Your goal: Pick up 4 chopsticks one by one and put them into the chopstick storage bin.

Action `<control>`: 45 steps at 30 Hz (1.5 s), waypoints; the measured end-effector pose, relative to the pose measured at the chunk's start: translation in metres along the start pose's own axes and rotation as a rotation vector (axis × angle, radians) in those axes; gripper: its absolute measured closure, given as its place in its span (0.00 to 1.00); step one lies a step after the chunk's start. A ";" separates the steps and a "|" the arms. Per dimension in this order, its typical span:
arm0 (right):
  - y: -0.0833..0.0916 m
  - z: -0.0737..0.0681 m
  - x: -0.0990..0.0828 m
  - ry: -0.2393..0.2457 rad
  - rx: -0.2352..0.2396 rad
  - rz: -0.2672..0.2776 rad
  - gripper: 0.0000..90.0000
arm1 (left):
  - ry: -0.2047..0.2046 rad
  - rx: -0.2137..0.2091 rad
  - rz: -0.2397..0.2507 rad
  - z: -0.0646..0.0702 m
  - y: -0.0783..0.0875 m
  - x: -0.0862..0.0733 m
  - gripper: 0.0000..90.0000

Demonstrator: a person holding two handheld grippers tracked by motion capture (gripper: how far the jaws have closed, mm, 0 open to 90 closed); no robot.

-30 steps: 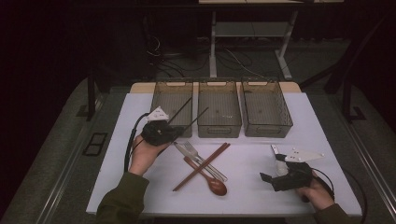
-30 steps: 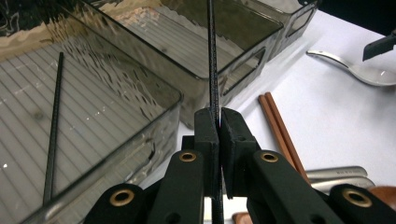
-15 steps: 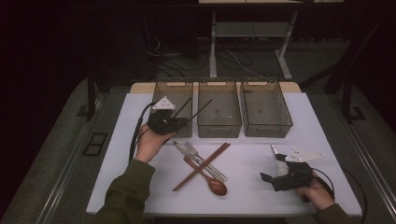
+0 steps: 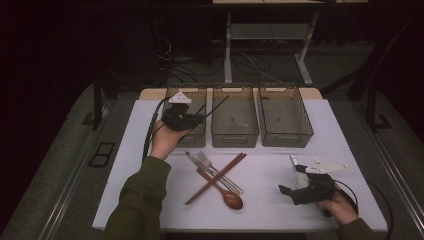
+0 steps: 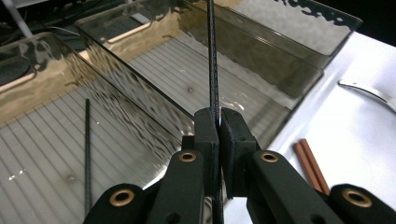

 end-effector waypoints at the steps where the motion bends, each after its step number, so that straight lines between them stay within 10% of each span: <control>1: 0.000 0.000 0.000 0.000 0.000 0.000 0.02 | 0.000 0.003 -0.003 -0.002 0.000 0.001 0.95; 21: 0.000 0.000 0.000 0.000 0.005 0.000 0.02 | 0.029 0.091 0.020 -0.049 -0.009 0.014 0.95; 45: 0.000 -0.001 0.000 0.001 0.007 0.000 0.02 | 0.133 0.188 -0.034 -0.092 -0.012 -0.016 0.95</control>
Point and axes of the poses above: each handheld gripper's, and its own axes: y roughly backward along the jaws, x roughly out of its top, z roughly to its right, the point moved 9 cm from there along -y, roughly forward along the jaws, and after that the axes turned 6 degrees about -x, right-handed, at the moved point
